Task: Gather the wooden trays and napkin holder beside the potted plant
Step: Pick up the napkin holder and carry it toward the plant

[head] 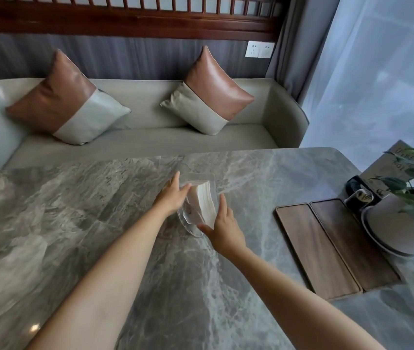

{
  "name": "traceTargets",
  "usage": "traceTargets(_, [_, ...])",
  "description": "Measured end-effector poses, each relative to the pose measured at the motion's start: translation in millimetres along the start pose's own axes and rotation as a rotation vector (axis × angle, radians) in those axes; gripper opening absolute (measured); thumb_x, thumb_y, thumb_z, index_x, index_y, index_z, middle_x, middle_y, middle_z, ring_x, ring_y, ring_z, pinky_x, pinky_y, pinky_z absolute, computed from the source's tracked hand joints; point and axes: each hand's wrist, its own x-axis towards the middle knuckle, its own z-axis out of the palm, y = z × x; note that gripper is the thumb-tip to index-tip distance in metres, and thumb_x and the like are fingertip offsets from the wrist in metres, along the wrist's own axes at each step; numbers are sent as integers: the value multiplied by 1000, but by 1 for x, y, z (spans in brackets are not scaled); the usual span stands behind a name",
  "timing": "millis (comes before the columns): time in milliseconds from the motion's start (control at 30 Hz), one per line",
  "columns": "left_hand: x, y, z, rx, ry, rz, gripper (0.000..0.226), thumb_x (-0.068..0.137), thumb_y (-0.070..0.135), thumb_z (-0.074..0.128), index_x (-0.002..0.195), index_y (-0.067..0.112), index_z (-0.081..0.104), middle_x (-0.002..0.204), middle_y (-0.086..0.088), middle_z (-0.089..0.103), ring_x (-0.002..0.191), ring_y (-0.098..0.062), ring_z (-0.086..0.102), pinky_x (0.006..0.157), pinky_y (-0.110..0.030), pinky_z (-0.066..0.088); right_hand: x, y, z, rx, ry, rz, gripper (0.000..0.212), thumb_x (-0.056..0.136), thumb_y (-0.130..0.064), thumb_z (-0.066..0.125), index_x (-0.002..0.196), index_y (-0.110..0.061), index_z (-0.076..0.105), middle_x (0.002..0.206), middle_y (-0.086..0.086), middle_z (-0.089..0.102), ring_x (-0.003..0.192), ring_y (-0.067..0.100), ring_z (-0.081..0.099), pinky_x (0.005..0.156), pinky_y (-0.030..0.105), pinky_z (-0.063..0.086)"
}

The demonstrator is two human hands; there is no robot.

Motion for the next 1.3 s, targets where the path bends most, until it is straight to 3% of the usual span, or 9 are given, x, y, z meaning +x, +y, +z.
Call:
traceTargets(300, [8, 0, 4, -85, 41, -18, 62, 99, 33, 37, 151, 10, 14, 157, -15, 25, 143, -30, 28, 116, -37, 25, 1, -3, 13, 70, 3, -19, 82, 92, -21, 51, 146, -10, -10, 151, 17, 23, 134, 31, 35, 104, 38, 36])
traceTargets(600, [-19, 17, 12, -123, 64, -5, 67, 98, 34, 41, 151, 6, 10, 159, -15, 20, 145, -29, 23, 117, -37, 23, -22, 8, -7, 106, 30, -25, 81, 91, -17, 53, 147, -11, -6, 150, 17, 27, 131, 31, 38, 104, 34, 34])
traceTargets(967, [-79, 118, 47, -78, 69, 178, 69, 97, 34, 44, 149, 1, 14, 155, -21, 22, 143, -31, 25, 114, -36, 26, -78, 65, -86, 208, 240, 22, 82, 83, -14, 61, 146, -13, 9, 140, 17, 43, 124, 32, 44, 100, 37, 39])
traceTargets(1300, [-142, 217, 148, -96, -14, 342, 71, 96, 36, 46, 148, -1, 16, 154, -21, 22, 141, -33, 28, 112, -39, 29, -150, 172, -161, 254, 442, 109, 79, 75, -10, 67, 141, -13, 22, 120, 19, 58, 109, 34, 55, 90, 38, 44])
